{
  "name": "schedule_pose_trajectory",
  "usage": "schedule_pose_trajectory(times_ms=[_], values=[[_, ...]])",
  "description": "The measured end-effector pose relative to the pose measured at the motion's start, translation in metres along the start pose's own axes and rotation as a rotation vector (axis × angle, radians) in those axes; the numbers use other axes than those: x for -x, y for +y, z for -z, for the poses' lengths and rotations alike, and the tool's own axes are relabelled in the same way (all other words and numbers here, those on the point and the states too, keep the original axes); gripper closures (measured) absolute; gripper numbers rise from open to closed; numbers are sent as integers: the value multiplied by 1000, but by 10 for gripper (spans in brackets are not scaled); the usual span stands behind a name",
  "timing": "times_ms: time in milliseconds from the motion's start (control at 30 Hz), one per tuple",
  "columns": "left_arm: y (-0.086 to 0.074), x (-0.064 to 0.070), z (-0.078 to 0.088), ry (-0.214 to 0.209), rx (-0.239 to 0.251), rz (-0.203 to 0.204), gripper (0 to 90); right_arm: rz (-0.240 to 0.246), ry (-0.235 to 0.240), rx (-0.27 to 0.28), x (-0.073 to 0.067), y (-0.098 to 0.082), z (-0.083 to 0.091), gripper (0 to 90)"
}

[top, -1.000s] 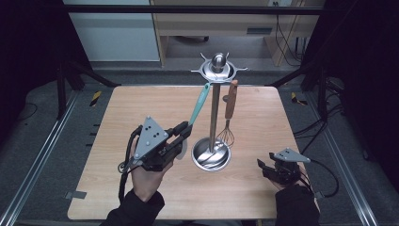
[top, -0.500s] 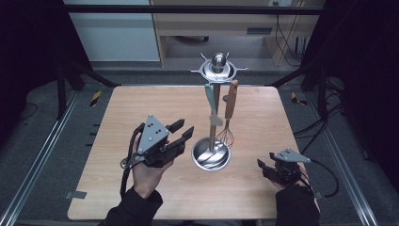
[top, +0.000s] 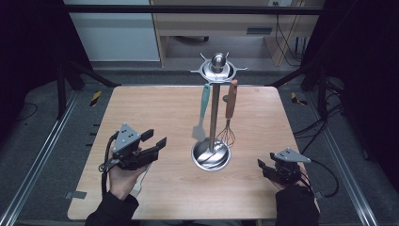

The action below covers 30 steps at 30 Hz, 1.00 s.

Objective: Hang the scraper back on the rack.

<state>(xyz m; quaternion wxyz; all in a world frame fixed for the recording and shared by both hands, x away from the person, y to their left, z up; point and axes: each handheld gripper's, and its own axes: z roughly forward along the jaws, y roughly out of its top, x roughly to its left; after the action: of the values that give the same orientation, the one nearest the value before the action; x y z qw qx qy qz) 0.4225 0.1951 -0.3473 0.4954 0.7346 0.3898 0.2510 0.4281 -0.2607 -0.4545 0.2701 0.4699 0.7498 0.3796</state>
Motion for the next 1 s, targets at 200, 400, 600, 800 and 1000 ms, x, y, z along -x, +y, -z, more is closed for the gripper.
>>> schedule_pose_trajectory(times_ms=[200, 400, 600, 800, 1000], values=[[-32, -25, 2, 60, -93, 26, 425, -1, -2, 0, 0, 0, 0, 438], [-59, -42, 0, 94, -164, 50, 418, -2, -1, -2, -1, 0, 0, 443], [-86, -48, -11, 88, -259, 20, 426, 4, 4, 4, -2, 1, 1, 452], [-100, -58, -17, 61, -305, 10, 485, 11, 2, 5, -3, 0, 2, 455], [-119, -64, -19, 56, -369, 8, 518, 14, 6, 6, -5, 1, 3, 460]])
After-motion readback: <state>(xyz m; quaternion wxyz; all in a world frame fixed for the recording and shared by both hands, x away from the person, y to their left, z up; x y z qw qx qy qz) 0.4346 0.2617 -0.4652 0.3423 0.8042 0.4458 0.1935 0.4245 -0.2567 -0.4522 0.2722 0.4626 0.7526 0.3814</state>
